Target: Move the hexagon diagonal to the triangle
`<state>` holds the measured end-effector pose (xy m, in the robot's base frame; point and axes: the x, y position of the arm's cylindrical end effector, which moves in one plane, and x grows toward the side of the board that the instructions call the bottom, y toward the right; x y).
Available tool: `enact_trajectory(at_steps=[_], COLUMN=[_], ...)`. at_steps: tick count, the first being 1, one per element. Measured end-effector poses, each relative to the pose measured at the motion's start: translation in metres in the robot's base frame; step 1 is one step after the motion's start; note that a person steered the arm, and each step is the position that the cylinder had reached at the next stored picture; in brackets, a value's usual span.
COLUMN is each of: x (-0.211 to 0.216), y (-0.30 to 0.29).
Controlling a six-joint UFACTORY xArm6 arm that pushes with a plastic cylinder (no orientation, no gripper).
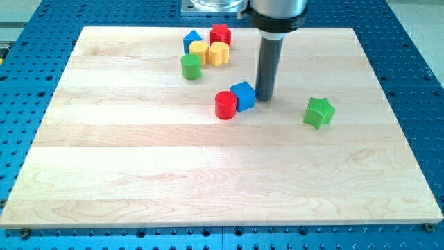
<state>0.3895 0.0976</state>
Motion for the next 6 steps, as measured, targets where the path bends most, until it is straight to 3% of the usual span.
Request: enact_trajectory(at_steps=[1,2,3,6], x=[-0.028,-0.104,-0.127,-0.073], y=[0.017,0.017,-0.067,-0.253])
